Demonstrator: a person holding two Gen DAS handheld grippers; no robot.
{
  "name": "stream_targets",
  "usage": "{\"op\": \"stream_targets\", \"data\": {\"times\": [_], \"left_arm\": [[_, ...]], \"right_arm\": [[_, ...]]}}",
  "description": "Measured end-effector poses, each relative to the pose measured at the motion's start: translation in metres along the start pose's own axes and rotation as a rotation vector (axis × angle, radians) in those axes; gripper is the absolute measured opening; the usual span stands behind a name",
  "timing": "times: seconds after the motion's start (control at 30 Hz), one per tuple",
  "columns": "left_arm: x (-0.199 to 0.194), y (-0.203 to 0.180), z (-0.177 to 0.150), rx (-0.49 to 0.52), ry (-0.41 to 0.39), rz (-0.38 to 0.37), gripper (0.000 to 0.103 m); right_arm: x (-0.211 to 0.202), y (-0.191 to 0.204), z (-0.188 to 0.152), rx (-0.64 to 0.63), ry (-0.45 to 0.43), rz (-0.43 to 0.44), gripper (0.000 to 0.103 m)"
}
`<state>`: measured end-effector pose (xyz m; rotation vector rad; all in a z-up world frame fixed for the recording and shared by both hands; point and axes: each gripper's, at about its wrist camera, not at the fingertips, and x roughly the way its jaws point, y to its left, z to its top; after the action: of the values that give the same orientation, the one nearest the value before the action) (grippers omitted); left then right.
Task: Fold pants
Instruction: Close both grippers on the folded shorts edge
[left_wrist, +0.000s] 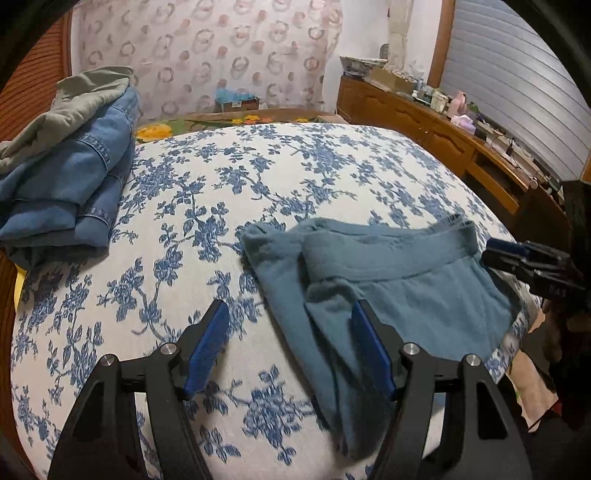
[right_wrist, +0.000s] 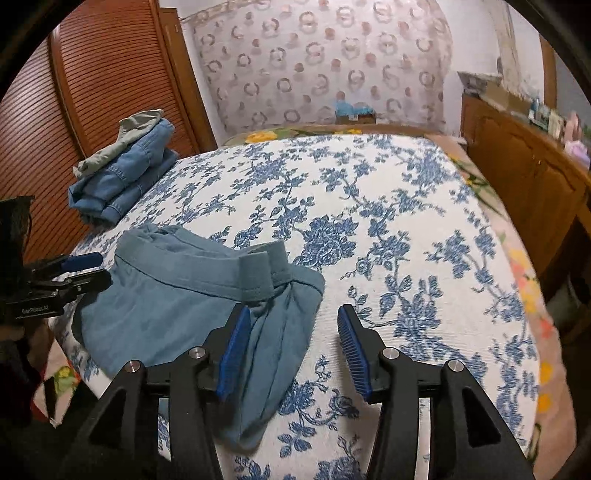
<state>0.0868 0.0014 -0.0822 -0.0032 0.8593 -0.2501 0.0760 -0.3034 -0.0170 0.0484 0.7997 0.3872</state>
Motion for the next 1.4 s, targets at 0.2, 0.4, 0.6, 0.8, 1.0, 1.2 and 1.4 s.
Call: {"op": "stream_targets", "data": {"times": [0.2, 0.4, 0.6, 0.8, 1.0, 1.2, 1.4], "left_arm": [[0.011, 0.003, 0.011, -0.017, 0.003, -0.013, 0.070], [0.019, 0.004, 0.016, -0.032, 0.008, -0.022, 0.070], [0.028, 0.005, 0.017, -0.050, 0.014, -0.031, 0.070], [0.032, 0.006, 0.018, -0.068, 0.020, -0.051, 0.070], [0.033, 0.008, 0.019, -0.078, 0.013, -0.059, 0.070], [0.034, 0.007, 0.019, -0.072, 0.005, -0.058, 0.070], [0.033, 0.009, 0.018, -0.088, -0.002, -0.064, 0.068]], "right_arm": [[0.009, 0.000, 0.008, -0.003, 0.022, -0.006, 0.051], [0.017, 0.005, 0.015, -0.021, 0.034, -0.011, 0.052], [0.025, 0.007, 0.015, -0.028, 0.051, -0.023, 0.052], [0.025, 0.009, 0.015, -0.026, 0.036, -0.026, 0.053], [0.029, 0.012, 0.017, -0.016, 0.042, 0.027, 0.053], [0.033, 0.012, 0.019, -0.019, 0.038, 0.029, 0.053], [0.033, 0.015, 0.016, -0.039, 0.025, 0.028, 0.053]]}}
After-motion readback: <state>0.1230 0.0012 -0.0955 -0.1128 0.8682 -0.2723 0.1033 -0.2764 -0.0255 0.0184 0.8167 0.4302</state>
